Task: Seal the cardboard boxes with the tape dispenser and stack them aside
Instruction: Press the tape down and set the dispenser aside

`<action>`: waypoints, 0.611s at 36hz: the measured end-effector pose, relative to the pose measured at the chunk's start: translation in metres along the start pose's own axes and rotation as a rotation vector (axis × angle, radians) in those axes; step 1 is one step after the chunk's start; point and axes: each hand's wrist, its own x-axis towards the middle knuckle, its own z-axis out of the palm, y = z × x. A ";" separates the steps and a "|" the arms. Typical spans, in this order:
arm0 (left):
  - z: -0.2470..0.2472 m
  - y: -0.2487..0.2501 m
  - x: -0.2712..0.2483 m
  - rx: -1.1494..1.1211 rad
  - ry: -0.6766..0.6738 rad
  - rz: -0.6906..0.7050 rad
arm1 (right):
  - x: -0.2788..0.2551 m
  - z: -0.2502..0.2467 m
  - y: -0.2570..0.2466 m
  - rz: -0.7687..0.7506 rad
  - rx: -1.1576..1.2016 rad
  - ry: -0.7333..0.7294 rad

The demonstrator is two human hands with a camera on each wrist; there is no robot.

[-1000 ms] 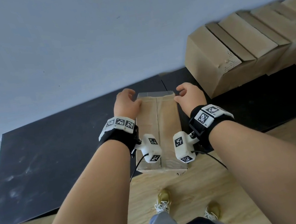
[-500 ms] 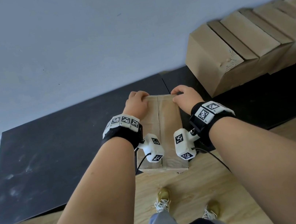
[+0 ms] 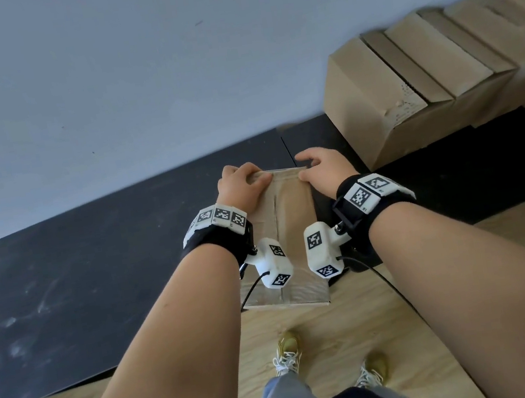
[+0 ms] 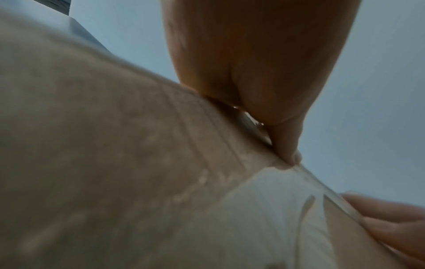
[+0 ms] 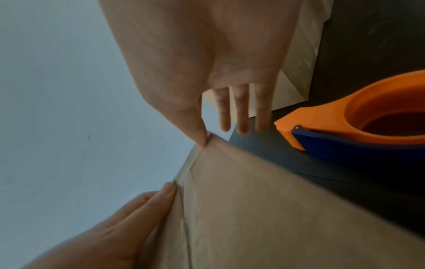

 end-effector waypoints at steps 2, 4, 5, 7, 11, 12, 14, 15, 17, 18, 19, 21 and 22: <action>-0.002 0.004 -0.001 0.085 -0.002 0.004 | 0.000 0.004 -0.001 -0.026 -0.019 0.028; -0.003 0.007 -0.002 0.181 0.039 0.034 | -0.001 0.009 0.000 -0.036 -0.031 0.038; -0.003 0.008 -0.003 0.220 0.081 0.074 | -0.002 0.011 0.000 -0.035 -0.029 0.044; -0.001 0.013 -0.002 0.230 0.158 0.171 | -0.002 0.013 -0.001 -0.033 -0.020 0.046; 0.003 0.023 -0.001 0.200 0.061 0.220 | -0.001 0.010 -0.002 -0.024 -0.001 0.027; 0.003 0.022 0.000 0.181 0.042 0.217 | -0.001 0.010 -0.003 -0.023 0.006 0.022; 0.002 0.019 0.000 0.130 0.025 0.212 | -0.001 0.009 -0.004 -0.021 0.004 0.022; 0.002 0.018 0.001 0.112 0.019 0.214 | -0.001 0.010 -0.004 -0.016 -0.004 0.023; 0.002 0.019 0.002 0.111 0.004 0.220 | 0.001 0.010 -0.005 -0.007 -0.026 0.024; 0.002 0.021 0.002 0.118 0.000 0.224 | 0.001 0.010 -0.005 -0.003 -0.032 0.027; 0.003 0.022 0.002 0.121 0.006 0.225 | 0.001 0.009 -0.005 0.001 -0.029 0.030; 0.004 0.021 0.002 0.101 0.024 0.207 | 0.001 0.009 -0.004 0.002 -0.006 0.034; 0.005 0.019 0.001 0.078 0.036 0.195 | 0.000 0.009 -0.003 -0.004 0.002 0.039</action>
